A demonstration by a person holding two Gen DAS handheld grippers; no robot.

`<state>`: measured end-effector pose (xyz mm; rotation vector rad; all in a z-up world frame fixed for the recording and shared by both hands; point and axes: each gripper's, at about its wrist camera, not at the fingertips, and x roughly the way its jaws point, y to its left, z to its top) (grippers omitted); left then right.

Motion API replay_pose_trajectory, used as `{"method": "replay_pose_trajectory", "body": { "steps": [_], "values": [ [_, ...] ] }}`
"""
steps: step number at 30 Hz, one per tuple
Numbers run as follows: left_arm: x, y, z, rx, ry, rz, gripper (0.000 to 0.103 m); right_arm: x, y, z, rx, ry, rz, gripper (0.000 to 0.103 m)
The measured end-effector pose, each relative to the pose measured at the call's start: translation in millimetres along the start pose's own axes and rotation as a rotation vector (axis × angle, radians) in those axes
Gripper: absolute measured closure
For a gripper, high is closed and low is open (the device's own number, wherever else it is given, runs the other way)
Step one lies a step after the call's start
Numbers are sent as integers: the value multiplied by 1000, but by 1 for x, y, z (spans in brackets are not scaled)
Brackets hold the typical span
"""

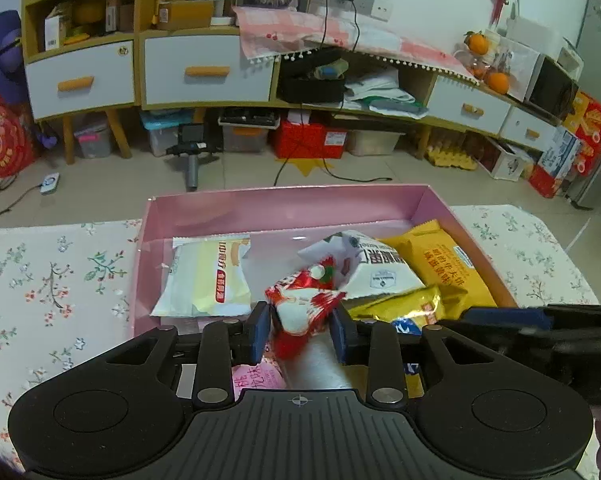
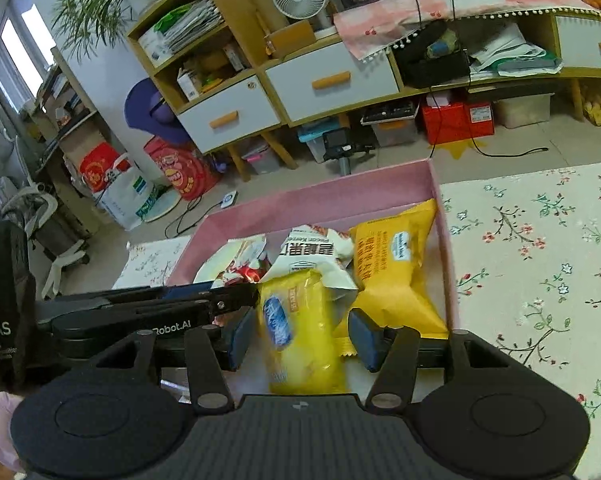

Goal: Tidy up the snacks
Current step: 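Carry both packets into the pink tray and open both tools, then withdraw both tools from the tray back over the remaining snacks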

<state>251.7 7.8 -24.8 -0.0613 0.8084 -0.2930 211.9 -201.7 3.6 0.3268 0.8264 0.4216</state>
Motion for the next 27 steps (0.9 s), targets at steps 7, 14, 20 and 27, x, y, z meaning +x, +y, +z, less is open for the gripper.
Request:
{"method": "replay_pose_trajectory", "body": {
  "steps": [7,14,20,27],
  "values": [
    [-8,-3,-5,11,-9,5,41,-7,-4,4,33,-22,-10,64],
    [-28,-13,-14,35,-19,2,25,-21,0,3,0,-40,-52,49],
    [-50,-20,-25,45,-21,11,18,-38,4,-2,-41,-45,-88,40],
    [-78,-29,-41,55,-20,25,10,-60,15,-12,-94,-61,-134,33]
  ]
}}
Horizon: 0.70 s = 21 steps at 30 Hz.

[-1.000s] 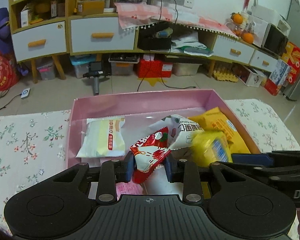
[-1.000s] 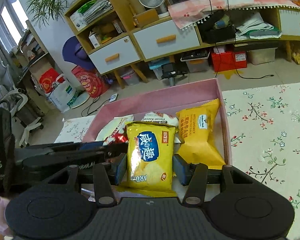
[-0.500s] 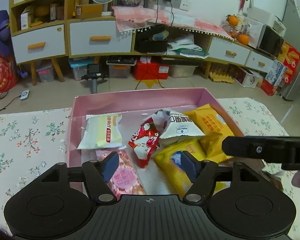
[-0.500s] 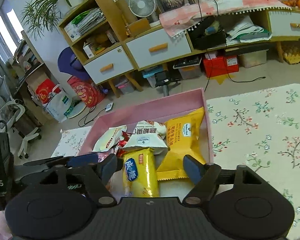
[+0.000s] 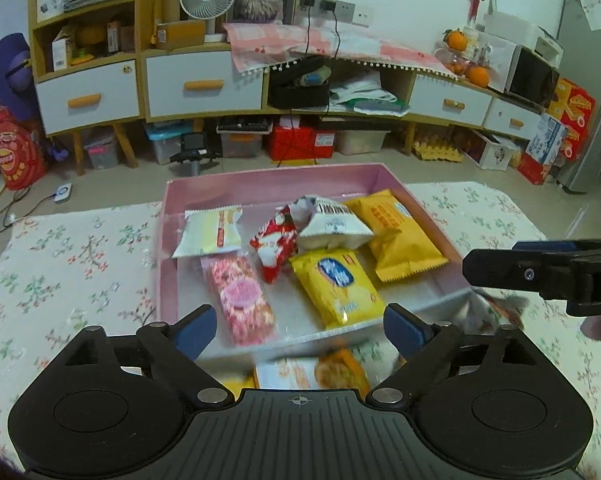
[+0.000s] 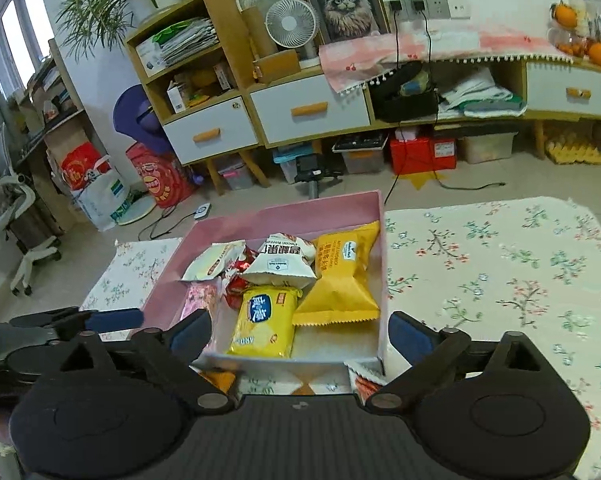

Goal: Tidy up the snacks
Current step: 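Withdraw both tools from the tray back over the remaining snacks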

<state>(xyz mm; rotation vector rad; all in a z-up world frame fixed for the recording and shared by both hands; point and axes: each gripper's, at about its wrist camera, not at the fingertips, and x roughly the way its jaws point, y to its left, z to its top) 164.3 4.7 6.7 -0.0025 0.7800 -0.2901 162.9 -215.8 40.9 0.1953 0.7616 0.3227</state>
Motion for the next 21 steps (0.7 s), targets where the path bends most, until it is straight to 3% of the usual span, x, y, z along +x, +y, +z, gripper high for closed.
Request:
{"method": "replay_pose_trajectory", "body": {
  "steps": [8,21],
  "values": [
    [-33,-6,-19,10,23,20,5,-26,22,-13,-94,-7,-30,29],
    [-64,9,-72,51,27,61,2,-48,30,-49,-130,-30,-32,26]
  ]
}}
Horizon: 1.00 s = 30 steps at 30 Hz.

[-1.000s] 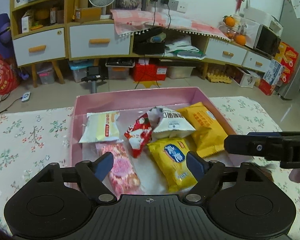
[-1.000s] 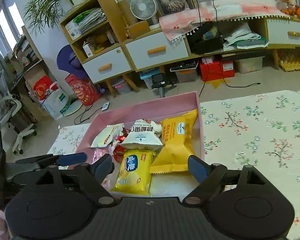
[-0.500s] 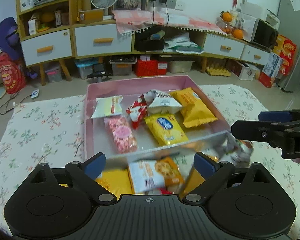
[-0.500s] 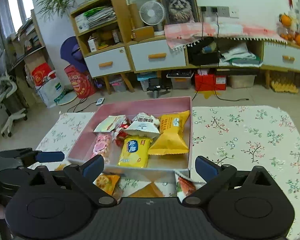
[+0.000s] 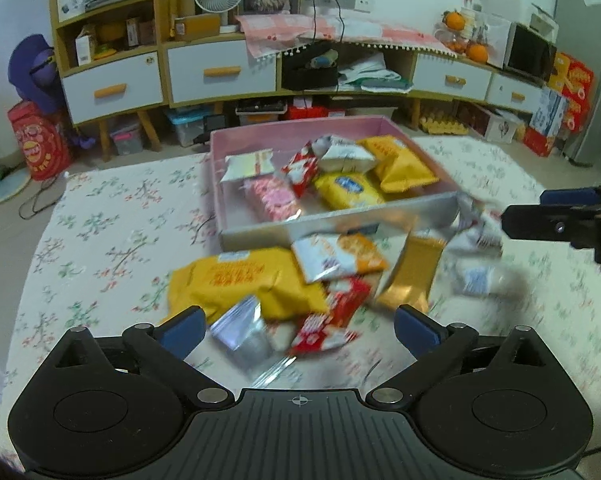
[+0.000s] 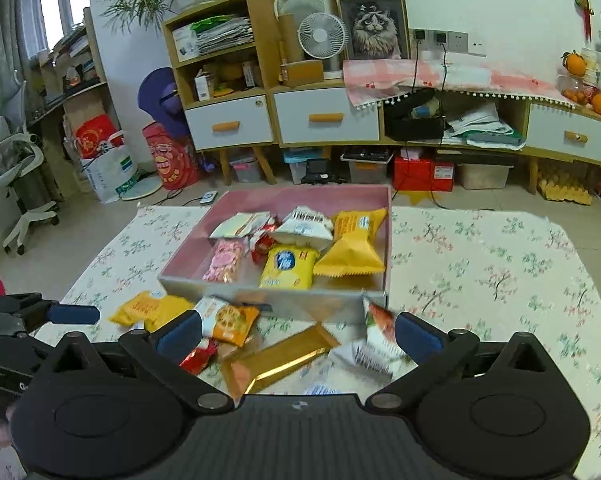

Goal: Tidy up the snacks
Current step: 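Withdraw both tools from the tray back over the remaining snacks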

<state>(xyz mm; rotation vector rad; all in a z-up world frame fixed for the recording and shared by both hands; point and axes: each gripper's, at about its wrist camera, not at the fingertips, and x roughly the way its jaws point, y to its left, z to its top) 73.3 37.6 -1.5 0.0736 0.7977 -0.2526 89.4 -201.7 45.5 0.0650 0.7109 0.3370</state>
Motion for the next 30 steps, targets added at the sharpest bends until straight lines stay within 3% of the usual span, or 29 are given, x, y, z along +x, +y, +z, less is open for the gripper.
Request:
{"method": "replay_pose_trajectory", "body": {
  "steps": [7,12,21,29,30],
  "values": [
    [-1,16,-36,61,-25,21,2,1,1,-24,-82,25,-35,26],
    [7,29,-51,41,-19,46,2,4,-4,-46,-152,48,-61,26],
    [18,48,-43,-170,-6,-18,5,17,-18,-60,-172,117,-93,26],
    [33,60,-36,-319,-1,-63,33,32,-29,-59,-163,140,-82,26],
    [35,59,-34,-322,-1,-69,42,34,-31,-59,-162,144,-77,27]
  ]
}}
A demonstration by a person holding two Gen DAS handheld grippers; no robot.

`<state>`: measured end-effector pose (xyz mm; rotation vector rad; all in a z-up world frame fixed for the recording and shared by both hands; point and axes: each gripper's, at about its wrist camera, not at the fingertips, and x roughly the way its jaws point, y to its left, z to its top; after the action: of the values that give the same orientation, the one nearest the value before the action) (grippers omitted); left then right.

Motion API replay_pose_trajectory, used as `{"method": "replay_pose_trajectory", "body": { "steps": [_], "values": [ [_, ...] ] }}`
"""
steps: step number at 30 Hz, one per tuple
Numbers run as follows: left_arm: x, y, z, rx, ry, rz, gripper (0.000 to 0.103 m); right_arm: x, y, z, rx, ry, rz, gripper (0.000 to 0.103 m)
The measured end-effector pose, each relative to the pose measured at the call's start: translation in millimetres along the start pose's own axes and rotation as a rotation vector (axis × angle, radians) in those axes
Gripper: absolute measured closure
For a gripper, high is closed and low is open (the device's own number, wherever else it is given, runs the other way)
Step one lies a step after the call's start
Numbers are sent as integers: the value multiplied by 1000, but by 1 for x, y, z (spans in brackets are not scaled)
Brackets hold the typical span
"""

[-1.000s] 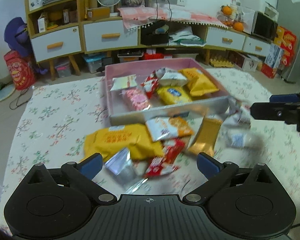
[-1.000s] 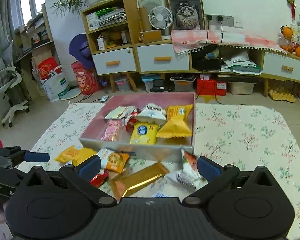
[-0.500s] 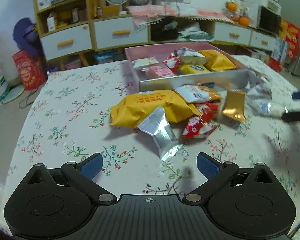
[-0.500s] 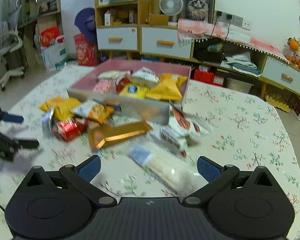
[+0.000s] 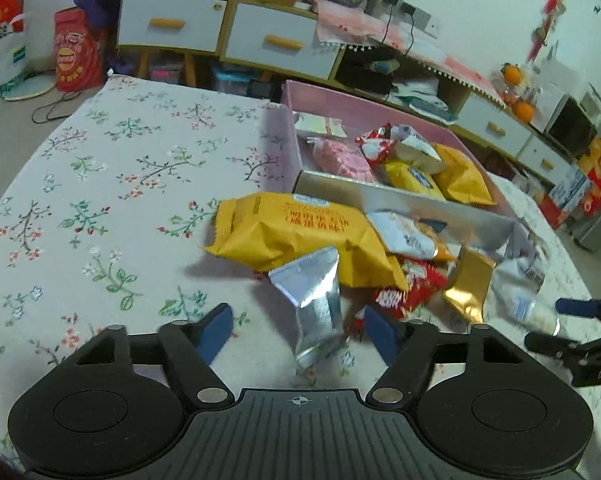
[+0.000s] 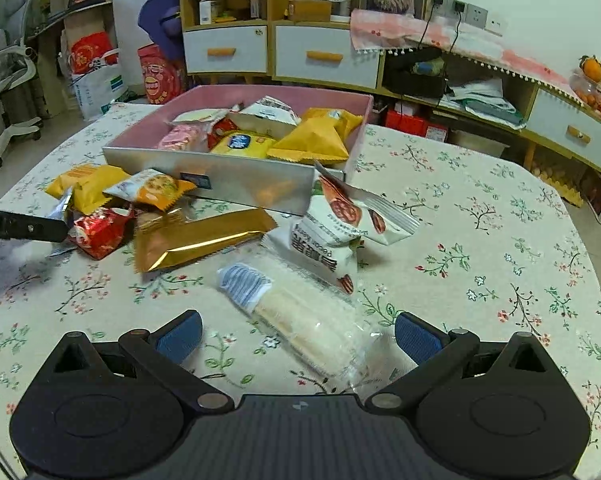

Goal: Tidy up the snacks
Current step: 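Withdraw both tools from the tray back over the remaining snacks, then grasp the silver foil packet with the left tool while the right tool grasps the clear bread bag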

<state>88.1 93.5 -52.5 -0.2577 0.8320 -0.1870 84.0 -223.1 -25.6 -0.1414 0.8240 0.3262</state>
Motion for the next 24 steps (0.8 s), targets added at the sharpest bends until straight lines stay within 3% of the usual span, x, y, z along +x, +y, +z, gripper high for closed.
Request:
{"method": "replay_pose_trajectory", "body": {
  "steps": [3,7,9,13,16,19,24],
  "values": [
    [4,-1,4,-12,2,-10,62,6,-3,0,-6,8,16,29],
    [7,-7,5,13,22,-9,81,9,-3,-1,-15,14,8,34],
    [8,-9,6,37,40,-2,82,7,-3,-1,-16,13,19,40],
    [4,-13,9,102,113,-3,83,3,1,-1,-28,24,58,62],
    [-2,-17,7,164,174,6,83,-2,9,0,-48,34,84,72],
    [-11,-19,1,231,216,8,83,-6,20,-1,-79,51,108,75],
    [-21,-28,-11,345,209,27,80,-13,41,0,-91,84,178,75]
  ]
}}
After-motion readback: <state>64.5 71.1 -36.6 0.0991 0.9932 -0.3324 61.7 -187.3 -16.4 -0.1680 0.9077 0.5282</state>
